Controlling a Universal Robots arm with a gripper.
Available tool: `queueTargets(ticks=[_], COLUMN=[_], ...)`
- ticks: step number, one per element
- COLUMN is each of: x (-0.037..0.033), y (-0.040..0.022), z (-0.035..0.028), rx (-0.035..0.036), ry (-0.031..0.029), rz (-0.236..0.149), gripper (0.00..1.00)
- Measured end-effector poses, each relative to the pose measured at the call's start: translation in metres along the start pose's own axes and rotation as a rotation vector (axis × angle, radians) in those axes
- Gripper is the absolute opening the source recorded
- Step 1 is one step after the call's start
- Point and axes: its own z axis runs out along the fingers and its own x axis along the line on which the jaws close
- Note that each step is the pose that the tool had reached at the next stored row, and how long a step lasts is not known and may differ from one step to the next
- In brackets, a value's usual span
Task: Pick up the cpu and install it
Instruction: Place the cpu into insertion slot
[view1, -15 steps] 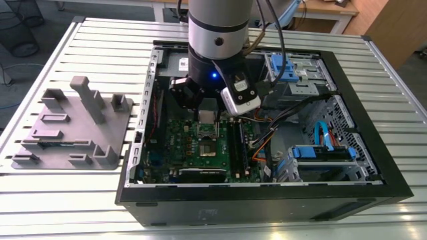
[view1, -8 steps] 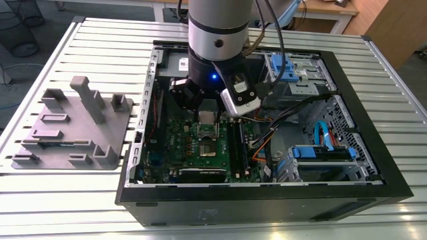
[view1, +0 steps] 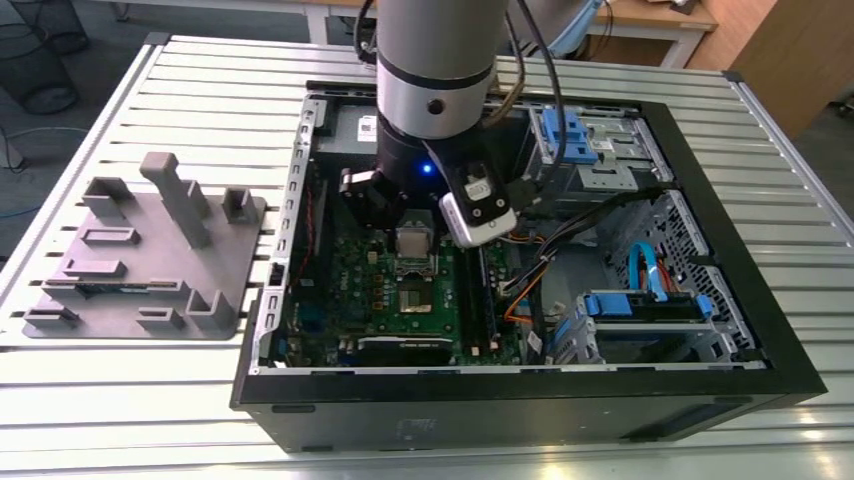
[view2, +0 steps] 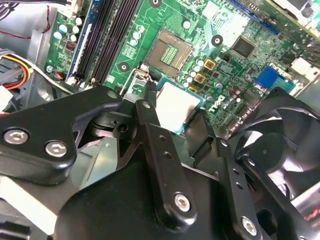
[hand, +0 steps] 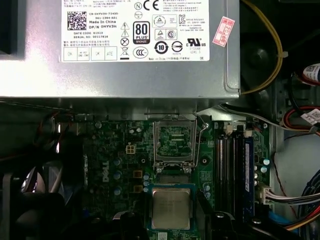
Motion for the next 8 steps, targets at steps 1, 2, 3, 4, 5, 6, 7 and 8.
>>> queueTargets(ticks=[1, 2, 3, 4, 5, 6, 7, 8], x=[0.0, -0.0001, -0.0001, -0.0001, -0.0001, -0.0001, -0.0002, -0.0002], y=[-0.0001, -0.0003, -0.0004, -0.0006, -0.0008, -0.0011, -0.0014, -0.0018], z=[0.0012, 0.0025, 0.0039, 0.0054, 0.007, 0.0088, 0.0105, 0.0124], rx=[0.0001, 0.0001, 0.0, 0.0, 0.0, 0.0001, 0.0002, 0.0001], ry=[0.0, 0.0, 0.0001, 0.0, 0.0, 0.0001, 0.0001, 0.0001], rz=[0.0, 0.0, 0.0, 0.0, 0.0, 0.0, 0.0, 0.0], gripper=[0.47, 0.47, 0.47, 0.47, 0.47, 0.47, 0.47, 0.47])
